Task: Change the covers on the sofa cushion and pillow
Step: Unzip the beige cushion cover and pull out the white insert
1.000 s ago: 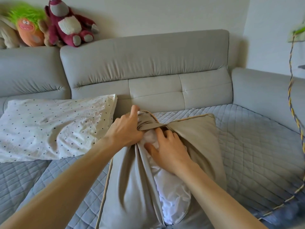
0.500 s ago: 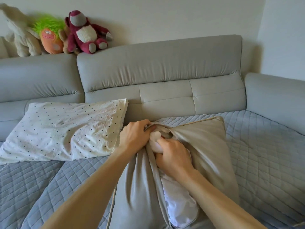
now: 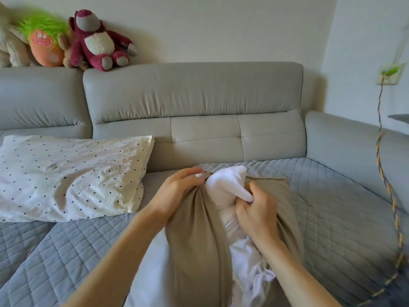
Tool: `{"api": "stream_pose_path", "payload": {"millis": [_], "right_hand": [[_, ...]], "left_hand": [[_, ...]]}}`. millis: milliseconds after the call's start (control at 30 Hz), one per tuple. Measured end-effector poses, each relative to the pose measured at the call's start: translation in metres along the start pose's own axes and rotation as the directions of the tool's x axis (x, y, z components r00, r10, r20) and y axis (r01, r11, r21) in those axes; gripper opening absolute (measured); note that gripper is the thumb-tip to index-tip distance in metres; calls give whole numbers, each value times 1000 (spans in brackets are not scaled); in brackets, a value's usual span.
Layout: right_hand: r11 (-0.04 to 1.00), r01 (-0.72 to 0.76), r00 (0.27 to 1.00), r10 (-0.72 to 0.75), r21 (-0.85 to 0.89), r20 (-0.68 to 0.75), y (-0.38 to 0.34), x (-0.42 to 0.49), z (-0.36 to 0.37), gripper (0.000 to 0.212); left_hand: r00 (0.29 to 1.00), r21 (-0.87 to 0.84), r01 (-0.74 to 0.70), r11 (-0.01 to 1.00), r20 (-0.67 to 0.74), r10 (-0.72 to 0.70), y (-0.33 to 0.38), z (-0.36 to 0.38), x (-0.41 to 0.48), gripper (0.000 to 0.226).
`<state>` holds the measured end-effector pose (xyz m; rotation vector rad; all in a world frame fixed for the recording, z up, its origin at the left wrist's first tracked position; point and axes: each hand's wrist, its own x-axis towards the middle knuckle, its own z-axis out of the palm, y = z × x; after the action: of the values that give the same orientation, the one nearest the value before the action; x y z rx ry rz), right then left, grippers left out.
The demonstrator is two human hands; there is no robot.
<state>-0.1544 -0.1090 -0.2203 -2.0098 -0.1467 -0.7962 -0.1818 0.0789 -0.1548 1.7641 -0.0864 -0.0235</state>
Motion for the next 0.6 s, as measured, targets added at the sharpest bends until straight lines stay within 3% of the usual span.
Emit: {"api": "stream_pose_path", "payload": {"millis": [33,100,167,267,367,433,533,600], "right_hand": [[999,-34,999,34,-1,11,-1,6,0,19],[996,-87,996,87,5,4,-6,18,0,19],[989,-142,989,144,44,-29,-15,25,-3,23],[953,-238,966,252,186,-58,-25,30,-14,33],[838,-340,918,394,427,-43,-22,26,-28,40],[784,-392,891,454,481,-16,-9,20,-42,34],[914,-380,925,376,142,57,9,11,-61,11],[983,-181,983,179,-31,-37,6,9,-71,16]], "left_hand": [[978,252,-76,965,-170,122,-6,7,-8,43],[904,703,-40,710,-277,326,-12,31,-34,63],[919,854,86,513,-266,290,-21,51,-46,76],[946,844,104,526,-246,209,-20,54,-37,76],[958,802,-144,579,-32,283,0,31,-14,77],[969,715,-239,657,129,213,18,16,0,74],[967,728,-252,637,217,134,26,20,12,76],[965,765,-250,594,152,212,19,36,13,75]]}}
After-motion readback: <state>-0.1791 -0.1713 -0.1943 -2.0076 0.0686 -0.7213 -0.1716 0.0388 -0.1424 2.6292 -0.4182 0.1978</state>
